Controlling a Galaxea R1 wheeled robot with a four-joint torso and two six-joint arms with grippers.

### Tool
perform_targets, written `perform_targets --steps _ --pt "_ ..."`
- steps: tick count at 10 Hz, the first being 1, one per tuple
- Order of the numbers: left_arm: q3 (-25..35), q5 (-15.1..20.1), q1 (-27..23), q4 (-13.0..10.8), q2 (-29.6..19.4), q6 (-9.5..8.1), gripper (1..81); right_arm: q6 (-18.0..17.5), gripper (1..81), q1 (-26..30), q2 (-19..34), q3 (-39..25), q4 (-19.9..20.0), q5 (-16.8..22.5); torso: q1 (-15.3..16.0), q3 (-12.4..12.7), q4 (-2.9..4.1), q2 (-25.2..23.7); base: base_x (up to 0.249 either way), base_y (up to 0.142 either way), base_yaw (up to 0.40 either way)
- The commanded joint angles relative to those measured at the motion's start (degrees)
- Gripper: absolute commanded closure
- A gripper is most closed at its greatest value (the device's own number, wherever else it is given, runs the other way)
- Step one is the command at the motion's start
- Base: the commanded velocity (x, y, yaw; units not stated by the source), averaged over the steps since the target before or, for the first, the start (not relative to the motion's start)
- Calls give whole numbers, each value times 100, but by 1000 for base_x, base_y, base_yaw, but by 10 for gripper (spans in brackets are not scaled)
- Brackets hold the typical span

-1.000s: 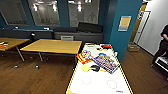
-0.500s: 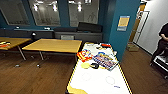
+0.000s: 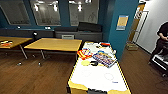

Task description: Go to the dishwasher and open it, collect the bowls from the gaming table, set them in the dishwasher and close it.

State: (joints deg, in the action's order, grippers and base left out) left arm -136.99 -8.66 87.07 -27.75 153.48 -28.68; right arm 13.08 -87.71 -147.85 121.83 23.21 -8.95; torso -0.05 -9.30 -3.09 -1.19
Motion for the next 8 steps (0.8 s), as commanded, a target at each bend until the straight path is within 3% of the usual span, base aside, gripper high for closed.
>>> perform_targets --steps 1,4,8 --pt "-354 145 -62 -82 104 21 811 10 811 179 78 101 -54 394 5 0 0 0 -134 0 0" --pt "-706 145 -9 -82 306 21 811 10 811 135 -107 471 -71 394 5 0 0 0 -137 0 0" --pt "-874 145 8 -108 421 30 811 28 811 126 -168 489 -97 403 5 0 0 0 -138 0 0"
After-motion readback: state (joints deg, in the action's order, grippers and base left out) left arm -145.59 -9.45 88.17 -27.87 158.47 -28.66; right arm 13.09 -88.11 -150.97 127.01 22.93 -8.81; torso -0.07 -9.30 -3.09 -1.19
